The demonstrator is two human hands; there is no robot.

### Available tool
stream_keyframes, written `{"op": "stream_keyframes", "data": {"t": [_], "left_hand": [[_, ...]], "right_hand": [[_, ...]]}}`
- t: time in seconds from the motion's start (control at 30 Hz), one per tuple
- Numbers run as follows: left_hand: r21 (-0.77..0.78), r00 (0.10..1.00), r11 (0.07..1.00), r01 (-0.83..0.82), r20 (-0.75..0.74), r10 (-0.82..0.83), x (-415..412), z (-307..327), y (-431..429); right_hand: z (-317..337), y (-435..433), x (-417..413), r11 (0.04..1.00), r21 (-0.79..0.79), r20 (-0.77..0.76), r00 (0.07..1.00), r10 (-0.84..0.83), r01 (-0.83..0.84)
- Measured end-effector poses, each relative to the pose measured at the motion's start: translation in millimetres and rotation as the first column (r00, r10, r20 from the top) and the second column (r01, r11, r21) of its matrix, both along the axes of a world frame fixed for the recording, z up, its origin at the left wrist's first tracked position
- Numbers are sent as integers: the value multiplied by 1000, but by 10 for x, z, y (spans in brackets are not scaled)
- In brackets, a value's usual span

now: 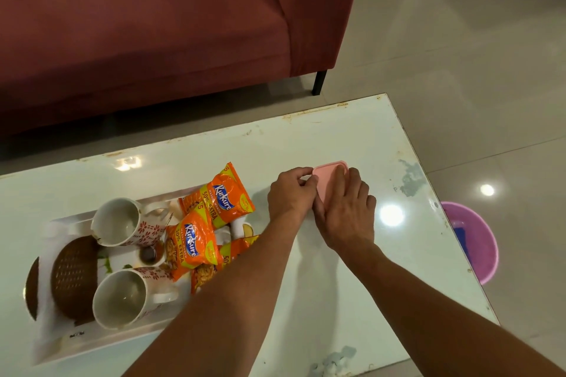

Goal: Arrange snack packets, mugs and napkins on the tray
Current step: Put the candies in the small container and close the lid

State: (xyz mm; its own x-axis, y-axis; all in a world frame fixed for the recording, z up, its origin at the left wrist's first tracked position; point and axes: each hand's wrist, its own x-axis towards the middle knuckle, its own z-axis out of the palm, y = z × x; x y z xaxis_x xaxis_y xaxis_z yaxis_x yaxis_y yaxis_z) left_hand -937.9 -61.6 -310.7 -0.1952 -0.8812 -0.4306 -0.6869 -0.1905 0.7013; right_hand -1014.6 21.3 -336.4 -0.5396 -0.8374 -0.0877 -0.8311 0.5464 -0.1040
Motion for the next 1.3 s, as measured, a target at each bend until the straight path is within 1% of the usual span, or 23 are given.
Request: {"op": "stream_keyframes", "data": {"t": [0.17,0.2,0.27,0.33,0.37,0.43,0.47,0.57,0.67,0.83,1.03,1.3], "left_hand": [[23,998,998,-66,17,66,-41,11,7],[35,997,996,-77,17,77,-50,13,11],[57,997,996,-72,28,70,-61,25,-1],[59,998,998,-20,68,16,-65,68,-56],[47,994,999,17,103,-22,-59,99,-93],[16,979,996,85,187,-87,-17,170,-157],[11,968,994,113,225,-113,22,202,-176],[43,939,987,156,303,-162,235,262,-164],[65,922,988,139,355,-153,489,296,-123],[79,898,991,106,421,-129,726,332,-88],[42,859,992,119,497,-124,776,286,-50],[7,850,988,154,509,-137,751,193,-60]], "right_hand": [[1,-9,-12,996,87,70,998,10,-16],[17,-14,-21,996,90,102,995,8,-18],[57,-29,-56,999,48,222,975,-5,-6],[104,-30,-117,997,-53,377,926,-29,53],[127,-22,-137,988,-99,457,888,-60,117],[167,0,-144,959,-129,582,802,-133,253],[188,14,-128,953,-127,608,780,-145,277],[214,59,15,962,-144,623,777,-94,232],[226,72,181,961,-165,650,757,-63,221],[216,31,337,972,-180,636,771,-4,153],[191,93,478,972,-166,612,790,-30,166],[133,137,470,973,-128,598,798,-81,195]]}}
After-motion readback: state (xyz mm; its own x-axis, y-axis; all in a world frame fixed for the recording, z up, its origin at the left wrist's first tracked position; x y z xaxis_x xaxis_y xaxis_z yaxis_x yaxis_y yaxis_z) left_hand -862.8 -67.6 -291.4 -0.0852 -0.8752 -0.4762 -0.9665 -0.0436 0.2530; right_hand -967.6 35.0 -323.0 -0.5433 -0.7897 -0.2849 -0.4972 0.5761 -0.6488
